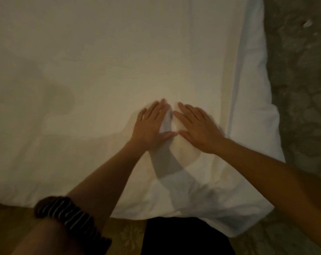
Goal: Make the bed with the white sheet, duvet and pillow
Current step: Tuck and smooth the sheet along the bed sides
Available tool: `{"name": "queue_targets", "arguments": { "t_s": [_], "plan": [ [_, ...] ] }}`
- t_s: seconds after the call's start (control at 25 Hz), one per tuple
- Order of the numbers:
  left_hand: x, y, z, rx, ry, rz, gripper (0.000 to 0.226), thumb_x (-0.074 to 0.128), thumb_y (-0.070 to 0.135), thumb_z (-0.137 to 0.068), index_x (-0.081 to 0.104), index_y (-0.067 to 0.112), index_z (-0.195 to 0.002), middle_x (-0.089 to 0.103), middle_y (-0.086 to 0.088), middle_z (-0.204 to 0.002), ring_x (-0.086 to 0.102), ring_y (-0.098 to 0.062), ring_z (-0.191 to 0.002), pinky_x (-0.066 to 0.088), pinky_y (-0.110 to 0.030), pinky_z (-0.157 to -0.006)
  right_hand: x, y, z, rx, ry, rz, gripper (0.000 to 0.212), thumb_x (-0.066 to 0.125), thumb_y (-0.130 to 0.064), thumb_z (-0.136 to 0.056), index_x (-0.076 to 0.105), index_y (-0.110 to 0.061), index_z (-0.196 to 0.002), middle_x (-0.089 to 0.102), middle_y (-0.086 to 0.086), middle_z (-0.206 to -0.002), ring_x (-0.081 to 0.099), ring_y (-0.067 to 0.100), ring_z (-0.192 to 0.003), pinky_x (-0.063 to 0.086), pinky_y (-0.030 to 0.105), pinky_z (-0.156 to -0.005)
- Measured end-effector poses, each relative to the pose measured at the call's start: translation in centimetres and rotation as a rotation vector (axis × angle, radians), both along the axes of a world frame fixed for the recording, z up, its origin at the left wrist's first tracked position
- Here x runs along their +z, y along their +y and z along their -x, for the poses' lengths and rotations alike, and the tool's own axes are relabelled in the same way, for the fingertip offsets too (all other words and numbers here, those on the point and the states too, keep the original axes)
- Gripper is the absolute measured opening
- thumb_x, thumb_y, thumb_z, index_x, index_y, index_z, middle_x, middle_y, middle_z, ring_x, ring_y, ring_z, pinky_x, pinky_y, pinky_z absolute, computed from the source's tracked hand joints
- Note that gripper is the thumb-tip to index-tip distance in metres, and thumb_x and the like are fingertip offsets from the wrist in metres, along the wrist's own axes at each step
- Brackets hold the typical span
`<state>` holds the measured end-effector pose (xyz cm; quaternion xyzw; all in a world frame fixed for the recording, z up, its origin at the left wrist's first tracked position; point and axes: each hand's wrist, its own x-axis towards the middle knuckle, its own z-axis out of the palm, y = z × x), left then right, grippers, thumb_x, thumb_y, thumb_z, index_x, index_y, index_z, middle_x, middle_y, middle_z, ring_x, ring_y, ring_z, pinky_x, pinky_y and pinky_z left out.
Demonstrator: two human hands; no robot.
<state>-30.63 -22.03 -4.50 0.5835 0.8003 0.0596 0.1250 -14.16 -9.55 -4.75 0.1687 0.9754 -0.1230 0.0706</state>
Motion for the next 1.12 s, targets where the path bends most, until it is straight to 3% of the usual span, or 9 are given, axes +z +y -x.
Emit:
{"name": "queue_targets", "arguments": {
  "t_s": [0.08, 0.16, 0.28, 0.36, 0.44, 0.6, 0.84, 1.0, 1.12],
  "plan": [
    [-0.7, 2.2, 4.0, -0.04, 0.072, 0.09, 0.09, 0.021, 0.076, -0.081, 0.028, 0.018, -0.149, 0.022, -0.004, -0.157, 0.021, -0.026, -0.144, 0.016, -0.051, -0.113, -1.1, 3.1, 1.5, -0.051, -0.033, -0.013, 0.07, 0.011, -0.055, -0.092, 0.032, -0.016, -0.147, 0.025, 0.012, -0.155, 0.026, 0.031, -0.141, 0.012, 0.043, -0.113],
    [-1.3, 3.1, 6.4, 0.023, 0.121, 0.188, 0.085, 0.024, 0.071, -0.085, 0.013, 0.02, -0.152, 0.007, -0.003, -0.16, 0.006, -0.026, -0.147, 0.001, -0.053, -0.114, -1.5, 5.5, 1.6, -0.209, -0.045, -0.103, 0.069, 0.01, -0.052, -0.095, 0.03, -0.012, -0.147, 0.026, 0.015, -0.154, 0.025, 0.036, -0.141, 0.013, 0.049, -0.113],
    [-2.5, 1.9, 4.9, -0.04, 0.154, 0.093, 0.082, 0.024, 0.064, -0.088, 0.023, 0.01, -0.15, 0.021, -0.011, -0.156, 0.021, -0.032, -0.143, 0.012, -0.058, -0.111, -1.5, 2.9, 0.3, -0.18, 0.027, -0.14, 0.06, 0.022, -0.038, -0.097, 0.038, -0.002, -0.141, 0.038, 0.017, -0.147, 0.037, 0.037, -0.135, 0.017, 0.046, -0.111],
    [-2.8, -0.8, 1.0, -0.146, 0.072, -0.048, 0.077, 0.026, 0.061, -0.091, 0.029, 0.007, -0.146, 0.03, -0.014, -0.153, 0.028, -0.032, -0.14, 0.015, -0.056, -0.11, -1.5, -2.0, -2.4, -0.087, 0.055, -0.086, 0.058, 0.021, -0.041, -0.101, 0.035, -0.002, -0.142, 0.04, 0.016, -0.146, 0.036, 0.031, -0.136, 0.018, 0.044, -0.111],
    [-2.7, -4.7, -3.5, -0.239, -0.038, -0.09, 0.073, 0.024, 0.06, -0.094, 0.027, 0.008, -0.146, 0.029, -0.012, -0.153, 0.024, -0.028, -0.142, 0.012, -0.055, -0.111, -1.3, -6.3, -6.5, -0.011, 0.03, -0.031, 0.064, 0.021, -0.048, -0.1, 0.024, -0.004, -0.146, 0.034, 0.015, -0.15, 0.025, 0.026, -0.141, 0.017, 0.043, -0.114],
    [-2.3, -11.1, -8.6, -0.392, 0.006, -0.031, 0.079, 0.041, 0.061, -0.087, 0.027, 0.01, -0.146, 0.031, -0.008, -0.153, 0.016, -0.023, -0.144, 0.011, -0.052, -0.114, -1.0, -9.5, -11.3, 0.133, 0.029, -0.053, 0.075, 0.03, -0.055, -0.095, 0.02, -0.004, -0.148, 0.027, 0.013, -0.153, 0.023, 0.025, -0.142, 0.02, 0.044, -0.113],
    [-2.5, -12.5, -11.5, -0.383, 0.097, 0.042, 0.095, 0.051, 0.067, -0.073, 0.03, 0.008, -0.145, 0.031, -0.01, -0.152, 0.024, -0.027, -0.141, 0.019, -0.057, -0.109, -1.2, -10.1, -13.7, 0.186, -0.062, -0.056, 0.087, 0.042, -0.061, -0.081, 0.025, -0.004, -0.145, 0.033, 0.016, -0.15, 0.023, 0.027, -0.14, 0.01, 0.042, -0.117],
    [-2.0, -15.6, -15.5, -0.378, 0.102, 0.045, 0.082, 0.046, 0.056, -0.076, 0.034, 0.011, -0.143, 0.032, -0.009, -0.151, 0.027, -0.028, -0.139, 0.02, -0.055, -0.108, -0.3, -10.2, -18.1, 0.202, -0.059, -0.004, 0.102, 0.06, -0.061, -0.069, 0.028, -0.003, -0.146, 0.026, 0.013, -0.153, 0.027, 0.026, -0.139, 0.014, 0.041, -0.113],
    [-0.9, -15.5, -18.3, -0.198, 0.007, -0.059, 0.07, 0.044, 0.044, -0.075, 0.038, 0.013, -0.138, 0.036, -0.008, -0.147, 0.032, -0.027, -0.134, 0.018, -0.044, -0.108, 0.2, -8.2, -21.2, 0.035, 0.043, -0.078, 0.09, 0.046, -0.055, -0.076, 0.023, -0.003, -0.146, 0.035, 0.015, -0.147, 0.035, 0.028, -0.132, 0.015, 0.041, -0.114]
  ]
}}
